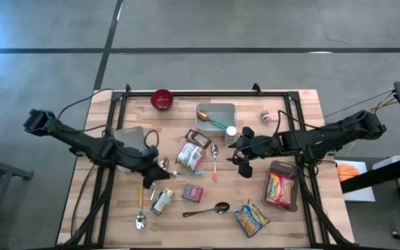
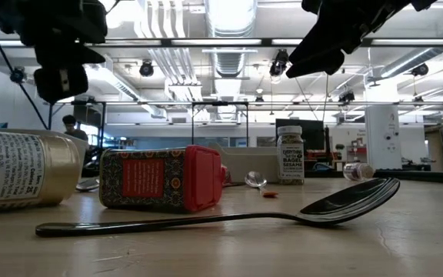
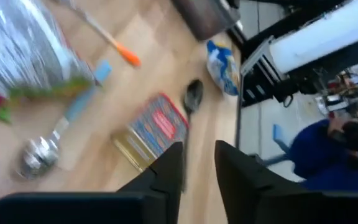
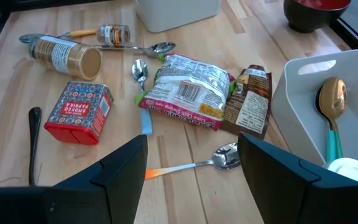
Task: Pick & Place Food Item
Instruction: Put the left brown seasoning bottle into the left gray bin
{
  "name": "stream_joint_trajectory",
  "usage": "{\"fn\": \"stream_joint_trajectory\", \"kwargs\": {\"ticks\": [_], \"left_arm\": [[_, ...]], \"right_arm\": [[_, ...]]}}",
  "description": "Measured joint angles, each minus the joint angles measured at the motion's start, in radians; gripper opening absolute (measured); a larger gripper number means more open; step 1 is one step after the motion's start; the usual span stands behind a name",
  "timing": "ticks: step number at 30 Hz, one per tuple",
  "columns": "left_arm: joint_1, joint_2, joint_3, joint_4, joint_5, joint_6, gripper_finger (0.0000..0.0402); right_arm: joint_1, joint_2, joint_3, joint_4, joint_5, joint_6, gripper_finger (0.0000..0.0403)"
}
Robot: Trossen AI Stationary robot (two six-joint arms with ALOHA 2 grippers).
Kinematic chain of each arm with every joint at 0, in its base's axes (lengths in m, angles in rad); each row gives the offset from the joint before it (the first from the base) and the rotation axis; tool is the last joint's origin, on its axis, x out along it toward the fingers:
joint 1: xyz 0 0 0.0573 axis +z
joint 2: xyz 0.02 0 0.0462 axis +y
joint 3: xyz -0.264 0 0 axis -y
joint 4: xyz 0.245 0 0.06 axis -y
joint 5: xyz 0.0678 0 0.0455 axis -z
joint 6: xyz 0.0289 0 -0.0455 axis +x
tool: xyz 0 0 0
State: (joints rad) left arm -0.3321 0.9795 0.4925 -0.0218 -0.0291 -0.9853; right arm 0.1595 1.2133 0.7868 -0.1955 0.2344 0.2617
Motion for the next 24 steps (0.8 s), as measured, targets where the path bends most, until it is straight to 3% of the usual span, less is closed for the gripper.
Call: {"fn": "stream_joint_trajectory", "kwargs": {"ticks": [4,13,24], "left_arm": [[-0.005,0.071,0.068,-0.077,0.01,-0.071,0.0105],[-0.05,0.267,0.374,-0.714,0.004,-0.233,0.0106],[-0.185,0.404,0.419,-0.778,-0.001,-0.532,0.0106]], "right_arm": [[0.0,0.0,0.0,0.0,0.0,0.0,0.0248],[0.0,0.0,0.0,-0.002,0.0,0.018,0.0248],[0.0,0.0,0.0,-0.004,-0.001,0.019,0.0248]]}}
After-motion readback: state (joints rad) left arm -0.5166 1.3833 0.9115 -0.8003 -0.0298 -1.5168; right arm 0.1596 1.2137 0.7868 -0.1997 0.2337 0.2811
